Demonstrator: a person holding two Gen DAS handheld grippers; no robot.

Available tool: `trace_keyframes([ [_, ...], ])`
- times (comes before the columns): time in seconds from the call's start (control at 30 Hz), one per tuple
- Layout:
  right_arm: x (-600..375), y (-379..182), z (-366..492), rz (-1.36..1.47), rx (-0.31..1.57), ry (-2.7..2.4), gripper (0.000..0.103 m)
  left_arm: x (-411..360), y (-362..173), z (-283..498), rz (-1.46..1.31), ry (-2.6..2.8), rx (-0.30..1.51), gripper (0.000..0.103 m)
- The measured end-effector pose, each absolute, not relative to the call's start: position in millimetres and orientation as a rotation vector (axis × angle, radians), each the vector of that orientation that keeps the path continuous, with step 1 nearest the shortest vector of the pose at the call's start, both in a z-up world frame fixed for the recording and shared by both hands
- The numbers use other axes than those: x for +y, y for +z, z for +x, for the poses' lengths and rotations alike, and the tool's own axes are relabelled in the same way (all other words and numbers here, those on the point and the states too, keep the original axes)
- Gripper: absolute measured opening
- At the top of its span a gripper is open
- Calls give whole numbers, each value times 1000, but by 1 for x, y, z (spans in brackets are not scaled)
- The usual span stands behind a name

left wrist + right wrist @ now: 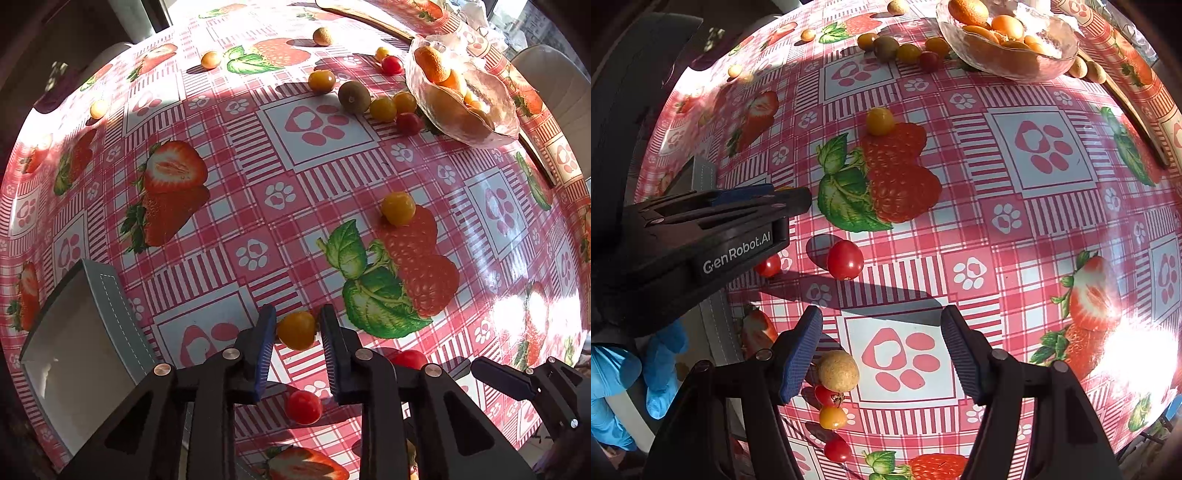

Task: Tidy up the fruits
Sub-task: 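Grasp a yellow cherry tomato with the left gripper while the right grasps a red tomato, then carry the yellow tomato with the left gripper while the right carries the red tomato into the tray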

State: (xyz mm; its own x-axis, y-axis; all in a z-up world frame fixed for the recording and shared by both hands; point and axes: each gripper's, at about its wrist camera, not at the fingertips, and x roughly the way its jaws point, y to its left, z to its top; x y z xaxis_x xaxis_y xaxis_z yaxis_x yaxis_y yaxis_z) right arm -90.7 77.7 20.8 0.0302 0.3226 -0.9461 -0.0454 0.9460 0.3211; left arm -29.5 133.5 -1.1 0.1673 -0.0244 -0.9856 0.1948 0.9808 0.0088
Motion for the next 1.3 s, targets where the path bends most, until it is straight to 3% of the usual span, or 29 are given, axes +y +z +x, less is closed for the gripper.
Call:
trace_keyframes([
  [0.23,98,21,-73,176,1464,306,59,145,0,-31,123,-162,1381,23],
  [0.33,104,21,-67,130,1455,306,38,156,0,-31,104,-166,1379,23],
  [0.37,104,20,-65,125,1460,305,24,159,0,-31,94,-167,1378,23],
  [0.4,103,20,-64,140,1465,306,22,160,-1,-31,80,-170,1376,23],
  [0.8,63,25,-76,282,1524,272,22,181,22,-57,6,-212,1341,22],
  [1.3,80,62,-96,236,1521,338,22,219,63,-115,-92,-157,1284,22],
])
